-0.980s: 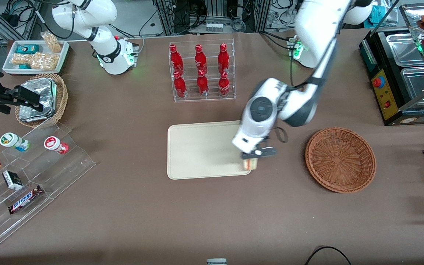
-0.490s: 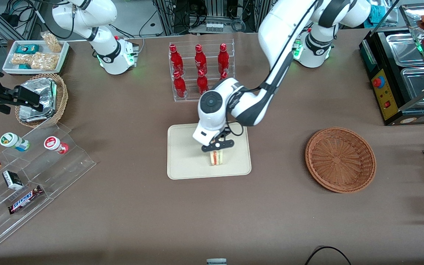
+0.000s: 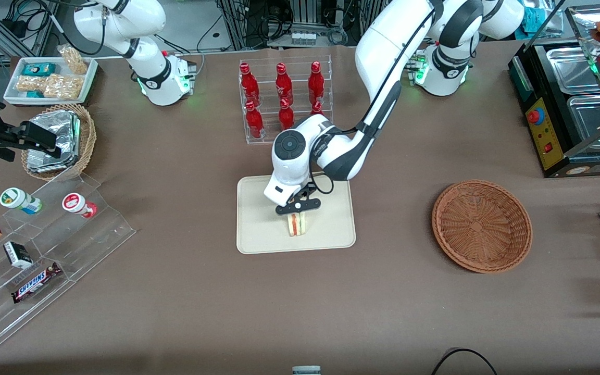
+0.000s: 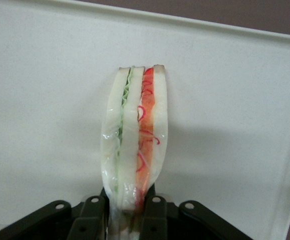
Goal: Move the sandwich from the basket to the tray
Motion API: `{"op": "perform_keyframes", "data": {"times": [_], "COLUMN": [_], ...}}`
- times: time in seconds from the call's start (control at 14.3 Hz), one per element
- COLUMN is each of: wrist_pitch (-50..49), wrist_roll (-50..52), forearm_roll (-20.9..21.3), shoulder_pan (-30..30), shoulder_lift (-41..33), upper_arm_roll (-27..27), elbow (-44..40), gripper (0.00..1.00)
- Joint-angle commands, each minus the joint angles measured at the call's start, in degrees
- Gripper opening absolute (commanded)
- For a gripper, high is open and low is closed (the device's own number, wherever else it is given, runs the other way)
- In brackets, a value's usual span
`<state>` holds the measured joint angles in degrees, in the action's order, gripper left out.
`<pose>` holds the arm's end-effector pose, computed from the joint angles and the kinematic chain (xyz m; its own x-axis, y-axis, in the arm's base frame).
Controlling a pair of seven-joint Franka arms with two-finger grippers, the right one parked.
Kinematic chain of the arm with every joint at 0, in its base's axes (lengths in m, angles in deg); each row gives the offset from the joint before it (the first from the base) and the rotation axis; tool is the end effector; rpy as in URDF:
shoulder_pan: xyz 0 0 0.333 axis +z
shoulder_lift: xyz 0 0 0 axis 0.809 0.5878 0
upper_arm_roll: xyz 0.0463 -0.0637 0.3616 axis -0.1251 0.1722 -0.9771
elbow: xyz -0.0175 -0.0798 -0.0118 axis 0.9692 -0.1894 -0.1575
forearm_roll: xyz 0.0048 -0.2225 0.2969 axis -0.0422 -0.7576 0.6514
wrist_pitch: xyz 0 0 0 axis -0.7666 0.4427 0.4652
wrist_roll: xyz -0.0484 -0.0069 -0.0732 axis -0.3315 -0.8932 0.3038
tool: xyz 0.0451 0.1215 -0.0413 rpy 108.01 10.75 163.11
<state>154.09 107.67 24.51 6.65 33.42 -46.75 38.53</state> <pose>0.5068 -0.5666 0.2621 0.9818 0.1897 -0.0068 0.1898 -0.9806 0.0481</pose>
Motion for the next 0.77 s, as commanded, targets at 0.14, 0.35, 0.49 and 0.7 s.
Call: {"op": "perform_keyframes", "data": {"times": [0.14,0.35,0.49,0.7], "wrist_pitch": [-3.7,-11.7,-19.9,-24.0], "wrist_roll": [-0.2,-4.9,-4.0,-9.8], "forearm_roll": [0.6,2.5,2.2,0.8], "shoulder_pan": [-0.3,-0.1,0.9,7.4], "shoulder_lift": [-4.7,-9.0,-11.4,-16.2], "upper_arm_roll": [-1.6,-2.9,-5.3,-5.7], "elbow": [-0.4,1.4,2.3,5.4], "gripper": [1.0,1.0,1.0,1.0]}}
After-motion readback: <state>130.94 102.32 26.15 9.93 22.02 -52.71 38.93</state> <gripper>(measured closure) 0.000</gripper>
